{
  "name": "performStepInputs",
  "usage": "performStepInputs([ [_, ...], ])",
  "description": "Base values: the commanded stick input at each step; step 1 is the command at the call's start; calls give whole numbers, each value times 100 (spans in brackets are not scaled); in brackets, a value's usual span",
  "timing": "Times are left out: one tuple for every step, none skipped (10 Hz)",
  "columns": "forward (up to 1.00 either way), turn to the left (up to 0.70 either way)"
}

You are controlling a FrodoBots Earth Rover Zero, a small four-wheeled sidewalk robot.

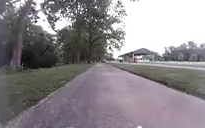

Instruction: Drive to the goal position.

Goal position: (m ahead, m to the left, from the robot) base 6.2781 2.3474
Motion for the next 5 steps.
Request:
performStepInputs([
  [70,0],
  [70,0],
  [70,1],
  [70,8],
  [70,14],
])
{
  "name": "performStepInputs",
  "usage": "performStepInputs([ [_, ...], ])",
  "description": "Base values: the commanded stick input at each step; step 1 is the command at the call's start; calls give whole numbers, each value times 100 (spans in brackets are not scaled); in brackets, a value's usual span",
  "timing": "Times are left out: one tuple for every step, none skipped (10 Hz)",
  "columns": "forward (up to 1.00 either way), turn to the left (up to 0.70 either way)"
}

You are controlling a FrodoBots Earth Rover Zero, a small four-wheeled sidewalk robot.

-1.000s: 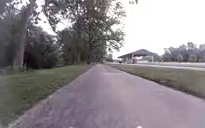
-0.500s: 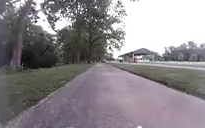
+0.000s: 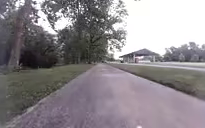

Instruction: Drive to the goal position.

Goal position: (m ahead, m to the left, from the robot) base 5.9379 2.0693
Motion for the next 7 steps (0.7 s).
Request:
performStepInputs([
  [70,14],
  [70,14],
  [70,9],
  [70,1],
  [70,1],
  [70,1],
  [70,1],
])
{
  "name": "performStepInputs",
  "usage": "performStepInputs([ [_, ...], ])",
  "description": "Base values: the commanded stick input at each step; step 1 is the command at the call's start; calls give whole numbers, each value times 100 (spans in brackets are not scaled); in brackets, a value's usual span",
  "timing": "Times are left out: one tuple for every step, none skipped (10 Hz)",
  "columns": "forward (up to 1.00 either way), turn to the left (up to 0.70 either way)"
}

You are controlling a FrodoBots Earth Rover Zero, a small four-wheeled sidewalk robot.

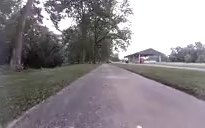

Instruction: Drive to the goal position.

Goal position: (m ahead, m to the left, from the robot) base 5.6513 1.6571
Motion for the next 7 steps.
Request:
performStepInputs([
  [70,0],
  [70,1],
  [70,0],
  [70,0],
  [70,1],
  [70,9],
  [70,13],
])
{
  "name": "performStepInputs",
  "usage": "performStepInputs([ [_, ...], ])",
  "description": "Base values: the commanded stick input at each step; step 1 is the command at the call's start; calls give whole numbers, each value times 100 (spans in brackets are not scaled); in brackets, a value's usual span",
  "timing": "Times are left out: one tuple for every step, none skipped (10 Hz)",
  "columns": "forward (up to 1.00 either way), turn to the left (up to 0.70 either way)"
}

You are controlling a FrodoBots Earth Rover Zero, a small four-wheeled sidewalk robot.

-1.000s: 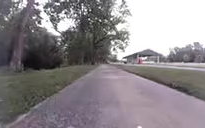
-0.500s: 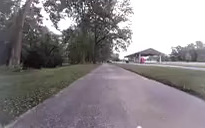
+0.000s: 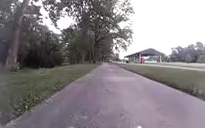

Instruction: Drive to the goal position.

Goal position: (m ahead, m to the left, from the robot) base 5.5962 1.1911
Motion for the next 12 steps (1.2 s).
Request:
performStepInputs([
  [70,9],
  [70,4],
  [70,1],
  [70,1],
  [70,0],
  [70,0],
  [70,0],
  [70,0],
  [70,0],
  [70,1],
  [70,1],
  [70,1],
])
